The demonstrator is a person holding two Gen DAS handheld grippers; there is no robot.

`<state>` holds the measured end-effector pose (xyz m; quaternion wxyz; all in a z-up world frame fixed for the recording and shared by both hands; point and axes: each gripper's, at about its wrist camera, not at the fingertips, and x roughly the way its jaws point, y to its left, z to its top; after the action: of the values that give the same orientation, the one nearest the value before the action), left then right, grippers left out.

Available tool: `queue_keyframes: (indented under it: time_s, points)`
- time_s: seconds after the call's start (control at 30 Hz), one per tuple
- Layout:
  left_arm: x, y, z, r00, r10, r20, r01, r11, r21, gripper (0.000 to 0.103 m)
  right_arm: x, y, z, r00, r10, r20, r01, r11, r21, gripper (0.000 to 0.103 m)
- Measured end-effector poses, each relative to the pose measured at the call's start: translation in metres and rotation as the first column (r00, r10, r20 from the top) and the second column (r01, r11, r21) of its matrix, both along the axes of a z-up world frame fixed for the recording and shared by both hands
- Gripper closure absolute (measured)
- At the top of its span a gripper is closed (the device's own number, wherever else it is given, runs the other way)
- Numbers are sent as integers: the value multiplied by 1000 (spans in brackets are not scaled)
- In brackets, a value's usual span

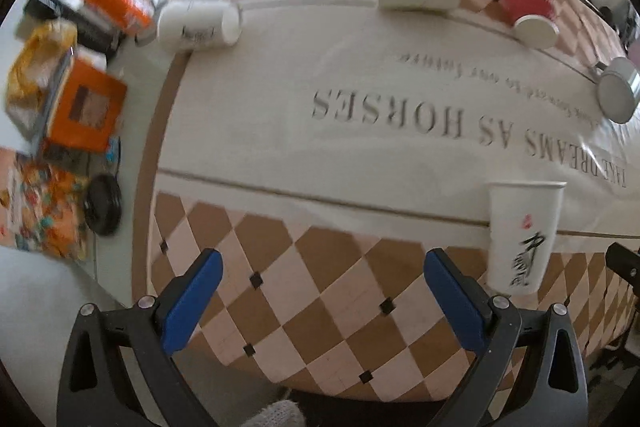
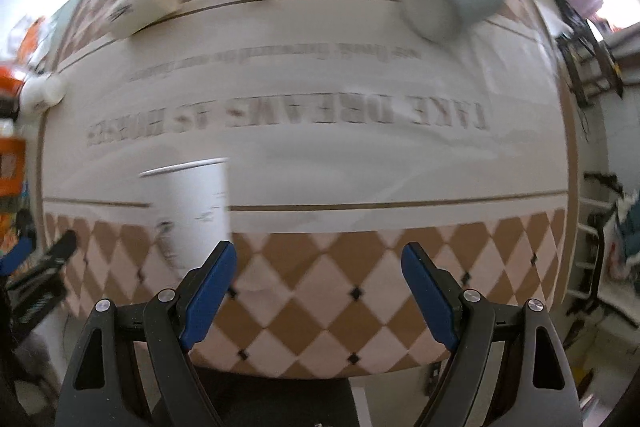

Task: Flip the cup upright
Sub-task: 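Close the right gripper on the white cup while the left gripper releases it, then lower the white cup upright onto the cloth with the right gripper and open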

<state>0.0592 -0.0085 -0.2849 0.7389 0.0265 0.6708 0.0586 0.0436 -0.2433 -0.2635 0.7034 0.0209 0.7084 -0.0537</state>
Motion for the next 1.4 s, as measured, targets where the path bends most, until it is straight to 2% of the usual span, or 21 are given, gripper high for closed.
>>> queue_keyframes:
  time_s: [0.23,0.63,0.8,0.83,0.87,0.93,1.23,1.4]
  points:
    - [-6,10,-21,1000,3,-23,-3,1000,-6,0,19,46,-9,996,85,-25,-84,996,29,17]
    - [-9,27,-46,998,8,-55,-8,1000,2,0,43,79,-44,985,144,-95,-142,989,36,18]
    - [-10,31,-55,997,15,-79,-14,1000,16,0,50,89,-57,980,154,-124,-150,988,43,25]
    - [-9,32,-55,997,14,-80,-13,1000,18,0,51,90,-59,979,154,-131,-150,988,42,30]
    - [-8,33,-55,997,12,-79,-11,1000,19,0,51,91,-62,978,153,-138,-149,988,39,36]
    - [-6,33,-55,997,7,-75,-5,1000,19,0,52,91,-67,978,148,-150,-142,989,47,39]
    - [9,26,-54,997,-3,-77,3,1000,5,0,50,77,-64,989,75,-126,-65,994,86,41]
    - [19,22,-54,997,-19,-78,19,1000,4,0,53,60,-57,997,17,-81,-7,993,116,42]
